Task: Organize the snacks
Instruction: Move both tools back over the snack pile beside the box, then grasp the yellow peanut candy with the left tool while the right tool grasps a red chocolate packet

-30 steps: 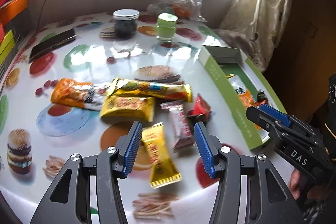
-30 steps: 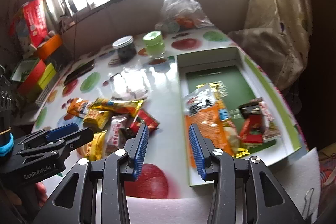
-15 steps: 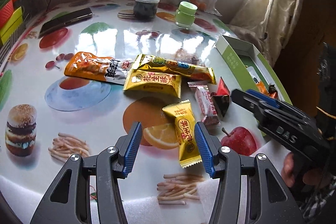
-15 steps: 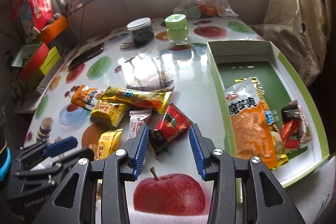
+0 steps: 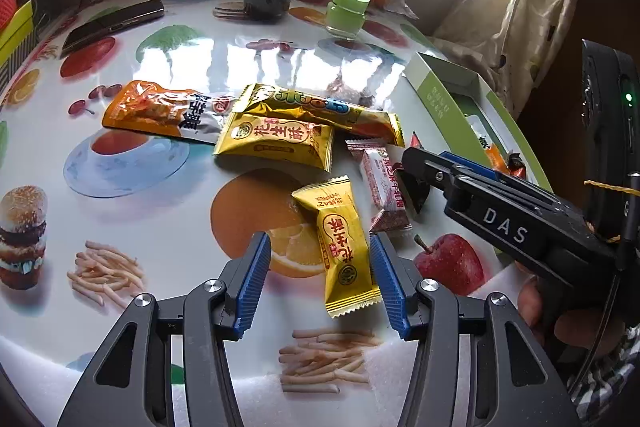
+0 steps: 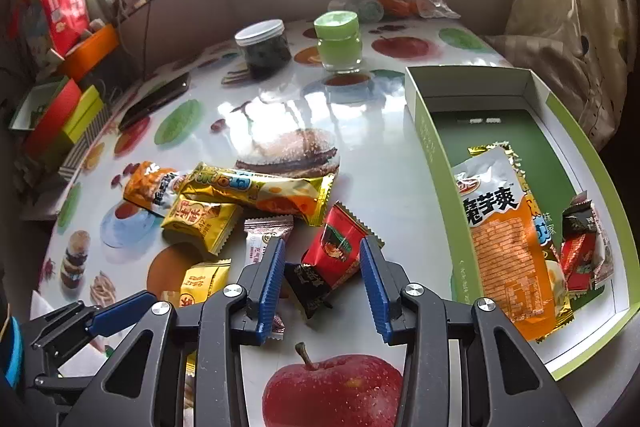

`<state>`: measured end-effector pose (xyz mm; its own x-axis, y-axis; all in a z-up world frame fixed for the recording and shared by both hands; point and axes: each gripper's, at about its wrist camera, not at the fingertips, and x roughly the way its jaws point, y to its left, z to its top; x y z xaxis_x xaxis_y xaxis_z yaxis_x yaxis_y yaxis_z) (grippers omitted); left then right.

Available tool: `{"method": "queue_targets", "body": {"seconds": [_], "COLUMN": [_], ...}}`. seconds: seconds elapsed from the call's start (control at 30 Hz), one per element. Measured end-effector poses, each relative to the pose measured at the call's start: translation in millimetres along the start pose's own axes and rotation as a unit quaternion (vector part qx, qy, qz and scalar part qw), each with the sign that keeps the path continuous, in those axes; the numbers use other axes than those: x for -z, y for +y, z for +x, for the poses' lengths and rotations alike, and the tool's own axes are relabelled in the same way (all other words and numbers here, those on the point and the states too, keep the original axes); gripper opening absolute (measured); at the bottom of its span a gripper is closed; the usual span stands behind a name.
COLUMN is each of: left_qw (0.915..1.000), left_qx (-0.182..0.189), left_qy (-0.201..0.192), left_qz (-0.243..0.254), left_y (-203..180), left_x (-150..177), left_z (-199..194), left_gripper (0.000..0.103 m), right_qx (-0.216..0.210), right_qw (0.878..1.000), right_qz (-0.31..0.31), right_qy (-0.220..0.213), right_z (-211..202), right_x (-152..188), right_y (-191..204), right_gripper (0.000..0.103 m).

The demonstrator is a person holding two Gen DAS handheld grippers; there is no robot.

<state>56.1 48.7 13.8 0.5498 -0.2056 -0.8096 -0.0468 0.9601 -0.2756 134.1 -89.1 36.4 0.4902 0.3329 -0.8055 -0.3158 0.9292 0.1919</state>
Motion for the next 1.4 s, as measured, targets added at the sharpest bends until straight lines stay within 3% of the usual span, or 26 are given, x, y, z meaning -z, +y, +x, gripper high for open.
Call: {"method": "queue_targets", "body": {"seconds": [0.2,0.67,0.9,0.93,1.07,1.2,1.4], "left_qw": [0.9999,0.9999,0.9999,0.9999,0.9999,0.9999,0.9998], "left_qx": [-0.008,-0.015,-0.009,-0.009,-0.010,-0.005,-0.014], "left_qy": [0.009,0.001,-0.002,-0.003,-0.003,-0.001,-0.002], "left_qz": [0.003,-0.005,-0.007,-0.007,-0.009,-0.016,-0.012], "left_y": [-2.7,-2.8,-2.2,-2.2,-0.9,1.9,2.5], "left_x": [1.2,-1.1,-1.5,-1.4,-2.6,-4.0,-6.7], "left_z": [7.4,9.1,7.4,6.9,6.4,6.7,7.4], "left_gripper": [0.053,0.053,0.041,0.034,0.033,0.033,0.037], "right_qx": [0.007,0.003,-0.007,-0.008,-0.015,-0.003,-0.003], "right_qw": [1.000,1.000,1.000,1.000,1.000,1.000,1.000], "right_qz": [0.003,-0.013,-0.017,-0.017,-0.008,-0.001,0.013], "right_qy": [0.006,0.003,-0.002,-0.002,0.005,0.007,0.024], "right_z": [4.7,1.0,-3.6,-4.0,-4.5,-5.3,4.8], "right_x": [1.4,5.0,6.2,6.4,6.6,8.0,7.5], "right_y": [-3.0,0.0,0.6,0.4,-2.9,-4.8,-3.2], "right_gripper": [0.039,0.024,0.017,0.017,0.020,0.035,0.036]}}
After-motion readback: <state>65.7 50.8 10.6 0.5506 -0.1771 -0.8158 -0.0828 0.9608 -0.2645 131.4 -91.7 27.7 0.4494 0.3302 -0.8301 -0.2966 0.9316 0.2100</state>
